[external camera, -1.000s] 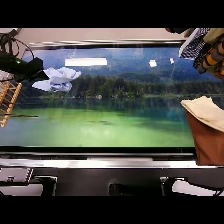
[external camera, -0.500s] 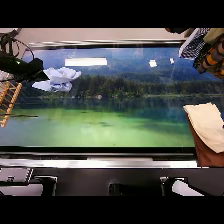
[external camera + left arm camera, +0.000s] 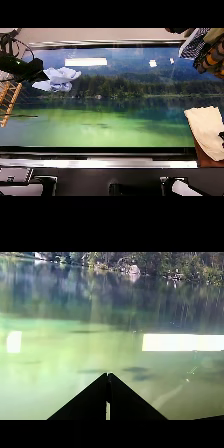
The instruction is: Fold the clothes and pants, and hang the long-sleeved shirts on hangers.
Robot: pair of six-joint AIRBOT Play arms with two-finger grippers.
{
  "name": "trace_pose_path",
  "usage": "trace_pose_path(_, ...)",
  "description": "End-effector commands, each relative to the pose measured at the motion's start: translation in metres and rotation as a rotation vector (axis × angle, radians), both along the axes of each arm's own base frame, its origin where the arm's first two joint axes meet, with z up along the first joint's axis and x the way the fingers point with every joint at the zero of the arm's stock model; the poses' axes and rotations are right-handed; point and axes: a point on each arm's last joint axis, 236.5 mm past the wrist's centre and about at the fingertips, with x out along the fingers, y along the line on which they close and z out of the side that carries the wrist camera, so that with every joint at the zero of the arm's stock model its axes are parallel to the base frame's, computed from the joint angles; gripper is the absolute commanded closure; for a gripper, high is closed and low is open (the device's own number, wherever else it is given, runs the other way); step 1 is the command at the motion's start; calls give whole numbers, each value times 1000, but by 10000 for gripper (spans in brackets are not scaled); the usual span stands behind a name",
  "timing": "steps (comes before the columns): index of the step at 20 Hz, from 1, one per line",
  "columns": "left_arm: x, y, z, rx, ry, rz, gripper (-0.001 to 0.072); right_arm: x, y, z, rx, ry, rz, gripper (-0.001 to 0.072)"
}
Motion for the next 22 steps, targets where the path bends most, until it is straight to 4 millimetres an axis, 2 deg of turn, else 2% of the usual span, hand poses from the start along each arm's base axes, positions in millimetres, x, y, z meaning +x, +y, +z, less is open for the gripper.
trace_pose_path(1,0,0,0,-1,0,0,691,4,-7,-3,-20,-13,29,680)
trace_pose_path(4,0,0,0,0,0,0,691,5,-8,-3,-20,-16,35,670)
trace_pose_path(6,0,0,0,0,0,0,690,4,-8,-3,-1,-3,72,425)
trace_pose_path(7,0,0,0,0,0,0,690,3,-10,-1,2,14,98,360)
trace_pose_path(9,0,0,0,0,0,0,689,3,-18,8,-46,-2,116,350)
trace_pose_path(10,0,0,0,0,0,0,688,11,-22,14,-78,-59,135,350)
trace_pose_path(12,1,3,-1,14,0,7,688,50,-26,30,-118,-268,269,355)
trace_pose_path(14,2,15,-5,62,2,29,690,106,-11,51,-112,-532,445,449)
trace_pose_path(15,3,22,-7,92,1,35,690,139,10,65,-85,-671,550,460)
trace_pose_path(16,3,26,-9,115,-4,19,691,163,36,72,-38,-745,653,466)
trace_pose_path(17,2,26,-13,125,1,1,691,183,72,72,35,-775,785,471)
trace_pose_path(19,-4,19,-29,137,24,-50,691,208,144,70,155,-778,1026,593)
trace_pose_path(21,-12,5,-44,148,35,-114,691,222,212,71,224,-781,1210,681)
trace_pose_path(22,-14,-3,-50,154,25,-146,691,224,242,72,255,-782,1289,680)
